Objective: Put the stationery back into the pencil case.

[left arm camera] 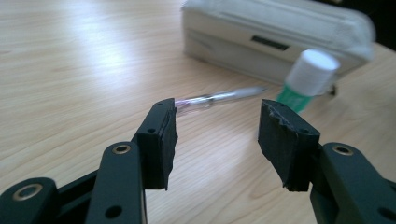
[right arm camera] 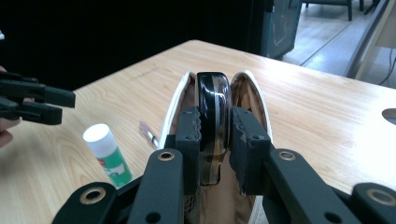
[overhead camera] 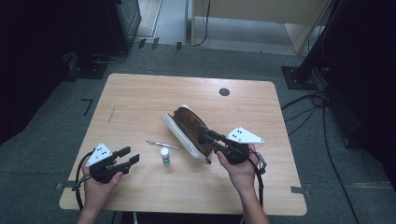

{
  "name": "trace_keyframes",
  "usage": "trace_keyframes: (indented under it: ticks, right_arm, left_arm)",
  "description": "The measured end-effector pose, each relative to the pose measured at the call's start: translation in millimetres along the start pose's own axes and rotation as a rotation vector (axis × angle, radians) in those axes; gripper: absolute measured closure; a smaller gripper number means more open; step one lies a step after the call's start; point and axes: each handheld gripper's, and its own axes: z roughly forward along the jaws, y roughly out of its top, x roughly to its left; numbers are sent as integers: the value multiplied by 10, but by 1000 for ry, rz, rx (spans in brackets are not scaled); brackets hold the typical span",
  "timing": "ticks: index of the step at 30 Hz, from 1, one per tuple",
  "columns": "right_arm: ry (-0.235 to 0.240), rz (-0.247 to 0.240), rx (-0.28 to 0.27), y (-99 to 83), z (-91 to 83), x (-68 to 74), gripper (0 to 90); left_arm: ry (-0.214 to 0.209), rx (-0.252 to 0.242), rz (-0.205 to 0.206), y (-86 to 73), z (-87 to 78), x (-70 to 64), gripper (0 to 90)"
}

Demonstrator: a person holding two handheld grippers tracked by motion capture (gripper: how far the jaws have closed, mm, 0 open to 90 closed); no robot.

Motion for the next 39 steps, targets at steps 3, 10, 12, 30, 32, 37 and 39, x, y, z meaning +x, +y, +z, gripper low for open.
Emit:
trace_keyframes:
  ticks: [3, 10, 12, 30, 32, 37, 39]
  right_arm:
    - [-11, -4, 18, -33, 50, 11, 743]
    - [-33, -16, 67, -100, 156, 41, 743]
    - [-37, -16, 80, -113, 185, 40, 743]
    - [-94, -35, 240, -215, 498, 75, 742]
    - [-99, -34, 252, -218, 525, 69, 743]
    - [-108, -28, 265, -206, 618, 64, 742]
    - [-117, -30, 272, -194, 666, 73, 742]
  left_arm:
    - [42, 12, -7, -59, 33, 63, 452]
    - [113, 87, -19, -185, 137, 175, 409]
    - [124, 110, -27, -206, 160, 193, 399]
    - [160, 178, -26, -270, 258, 230, 371]
    - [161, 180, -27, -270, 261, 231, 371]
    - [160, 189, -24, -269, 269, 225, 374]
    - [160, 192, -24, -268, 270, 226, 375]
